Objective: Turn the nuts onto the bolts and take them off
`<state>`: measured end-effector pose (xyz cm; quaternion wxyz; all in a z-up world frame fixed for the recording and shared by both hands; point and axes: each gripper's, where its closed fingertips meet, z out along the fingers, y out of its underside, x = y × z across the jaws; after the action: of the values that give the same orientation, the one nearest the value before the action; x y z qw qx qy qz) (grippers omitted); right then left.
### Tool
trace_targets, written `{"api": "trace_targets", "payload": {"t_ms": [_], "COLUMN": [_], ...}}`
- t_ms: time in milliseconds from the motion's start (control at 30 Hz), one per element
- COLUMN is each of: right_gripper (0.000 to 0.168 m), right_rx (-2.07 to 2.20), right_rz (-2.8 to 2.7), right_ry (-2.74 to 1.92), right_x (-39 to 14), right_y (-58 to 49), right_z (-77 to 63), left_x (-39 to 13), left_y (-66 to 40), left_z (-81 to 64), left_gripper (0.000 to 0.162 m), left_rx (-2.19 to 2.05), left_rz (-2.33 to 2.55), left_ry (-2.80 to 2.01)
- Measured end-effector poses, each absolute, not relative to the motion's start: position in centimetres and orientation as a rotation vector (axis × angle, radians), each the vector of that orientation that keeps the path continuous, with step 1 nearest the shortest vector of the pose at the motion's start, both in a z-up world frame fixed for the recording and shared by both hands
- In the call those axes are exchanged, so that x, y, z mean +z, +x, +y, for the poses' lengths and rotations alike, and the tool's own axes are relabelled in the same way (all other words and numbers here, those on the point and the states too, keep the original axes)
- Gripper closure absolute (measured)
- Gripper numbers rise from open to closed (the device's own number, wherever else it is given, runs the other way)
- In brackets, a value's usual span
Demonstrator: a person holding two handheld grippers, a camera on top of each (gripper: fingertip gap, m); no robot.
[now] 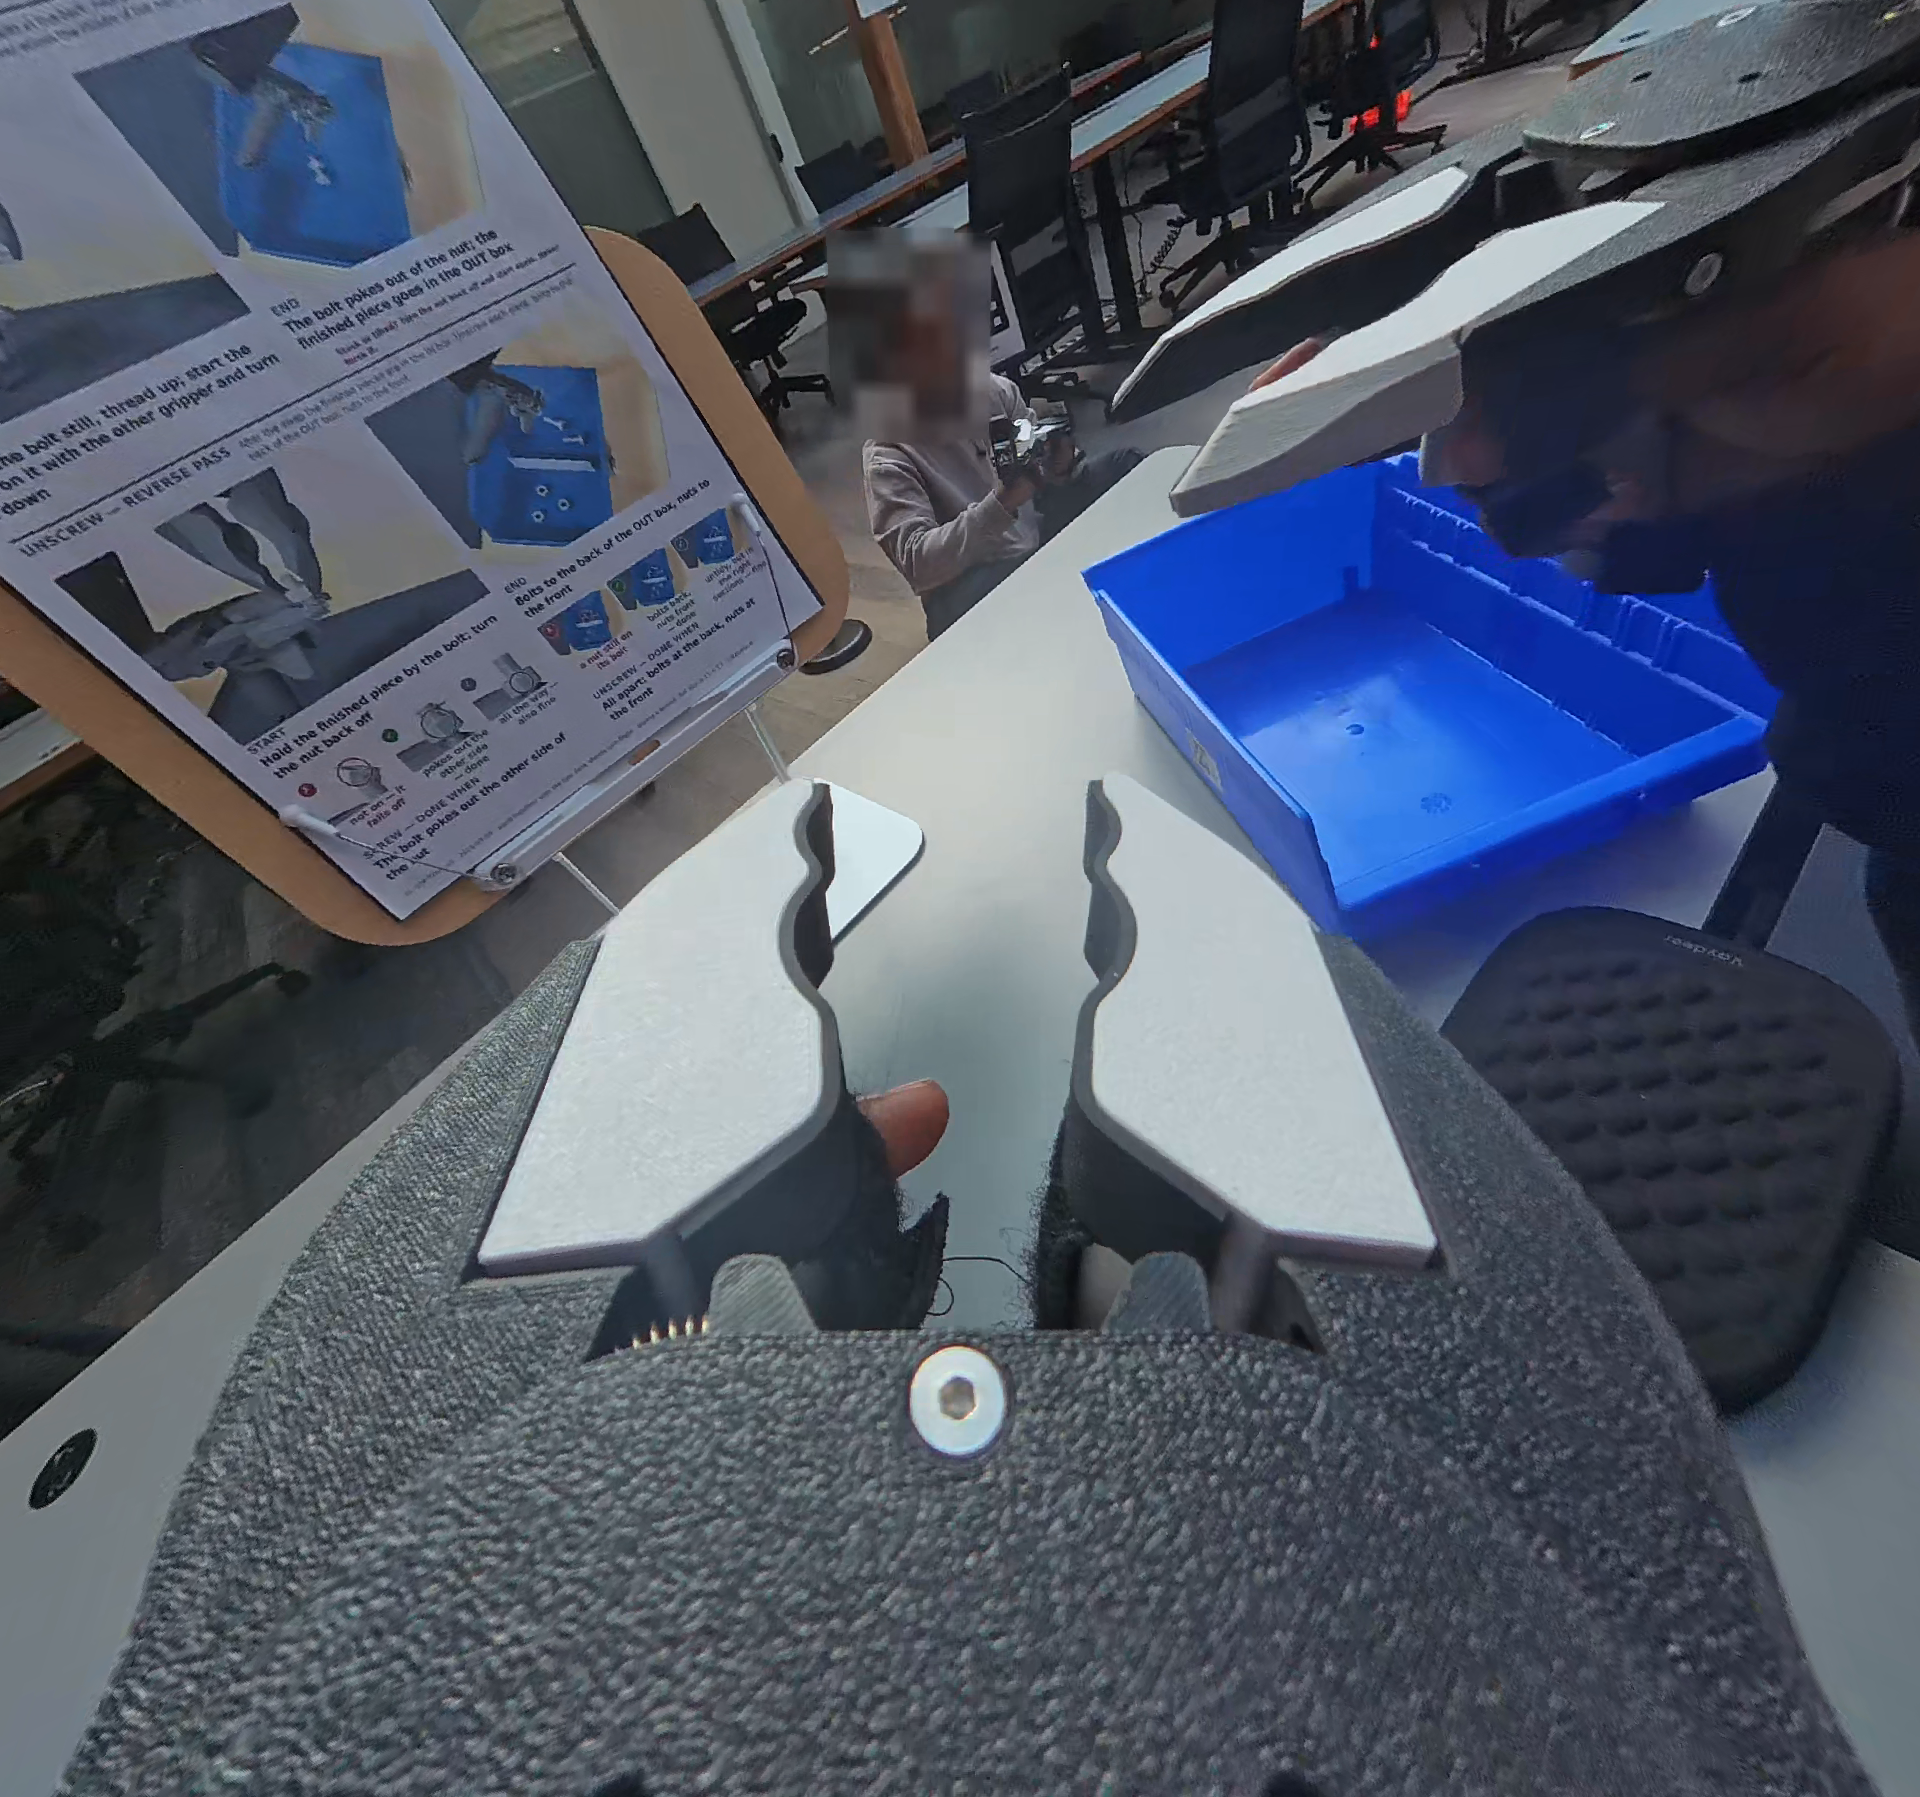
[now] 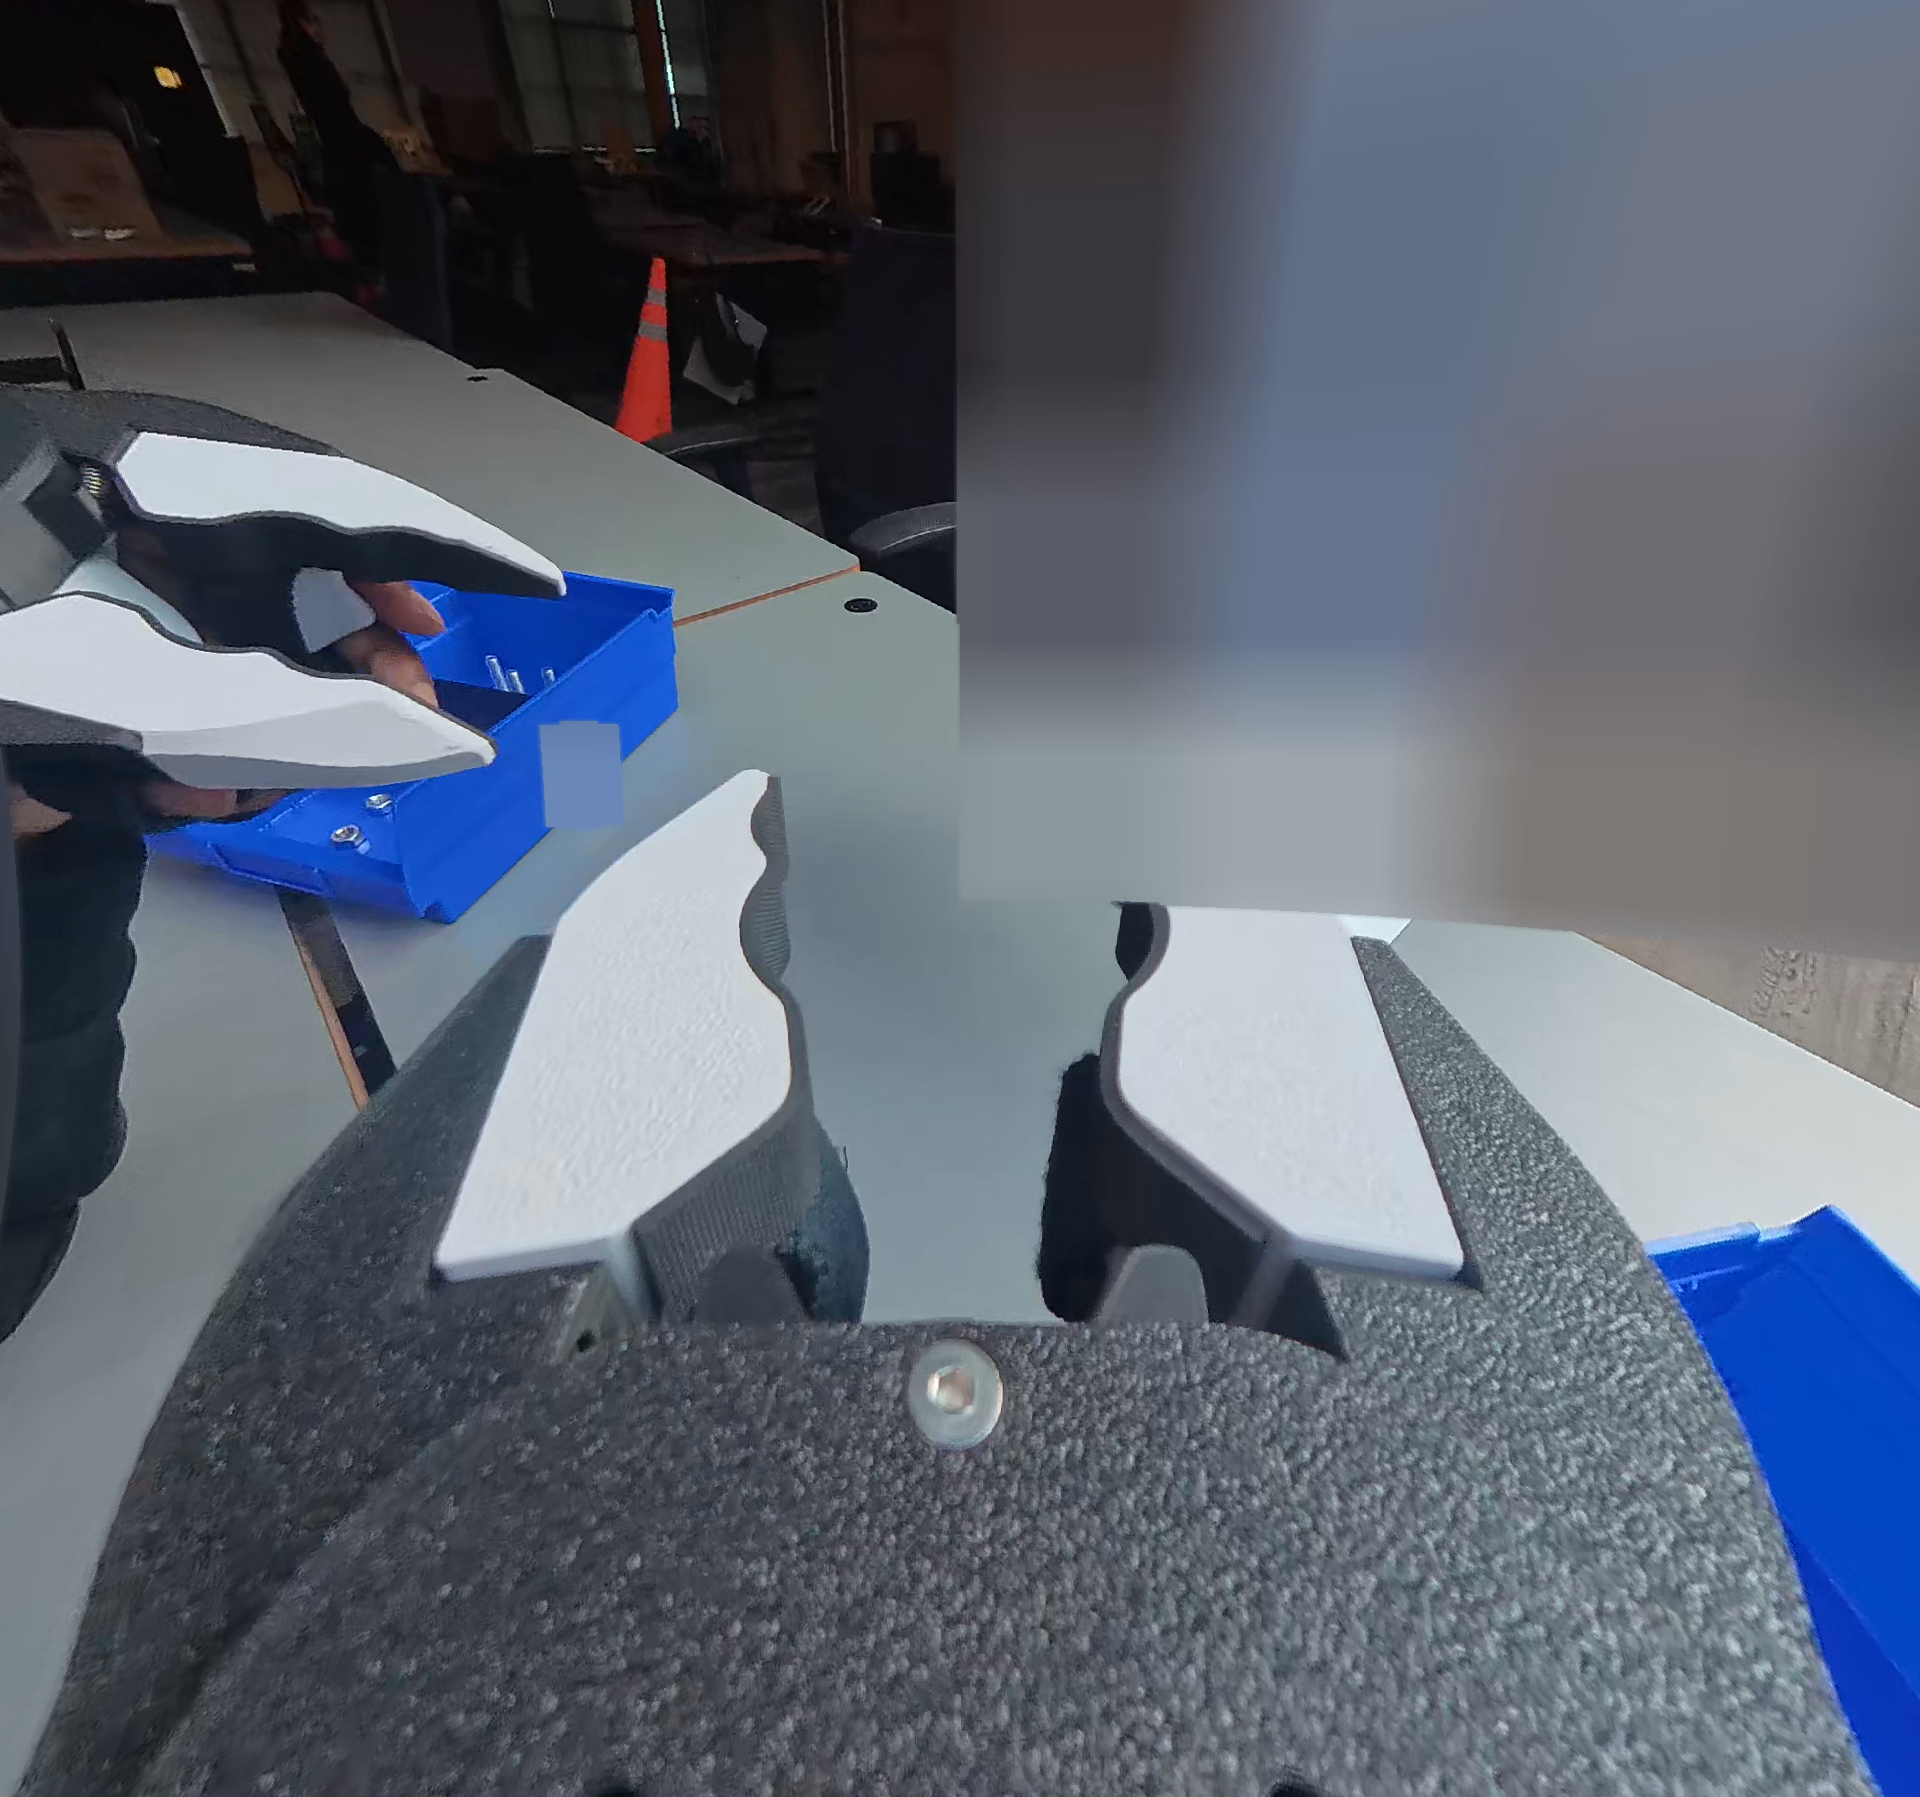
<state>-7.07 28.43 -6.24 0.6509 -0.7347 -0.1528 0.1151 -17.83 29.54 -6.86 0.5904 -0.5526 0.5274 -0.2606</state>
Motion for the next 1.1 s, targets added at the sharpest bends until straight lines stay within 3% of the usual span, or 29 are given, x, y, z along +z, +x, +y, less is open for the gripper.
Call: {"api": "trace_targets", "payload": {"t_ms": [400, 600, 733, 1000, 1100], "right_gripper": [0.107, 0.106, 0.105, 0.107, 0.106], "right_rx": [0.22, 0.194, 0.094, 0.088, 0.028], "right_rz": [-0.422, -0.415, -0.403, -0.374, -0.37], "right_ry": [-1.69, -1.719, -1.729, -1.715, -1.72], "right_x": [-6.7, -7.3, -6.9, -6.6, -6.6], "right_y": [-10.7, -10.5, -9.3, -9.4, -9.3], "right_z": [28.1, 28.5, 28.9, 28.5, 28.6], "left_x": [-6.4, -12.0, -16.2, -7.7, -6.8], "left_y": [-20.5, -21.6, -23.6, -25.4, -25.2], "left_z": [28.8, 31.2, 33.2, 36.6, 37.5], "left_gripper": [0.115, 0.115, 0.132, 0.117, 0.114], "left_rx": [-0.689, -0.66, -0.653, -0.539, -0.508], "left_rz": [1.233, 1.195, 1.103, 1.178, 1.154], "left_ry": [-1.278, -1.513, -1.534, -1.465, -1.461]}}
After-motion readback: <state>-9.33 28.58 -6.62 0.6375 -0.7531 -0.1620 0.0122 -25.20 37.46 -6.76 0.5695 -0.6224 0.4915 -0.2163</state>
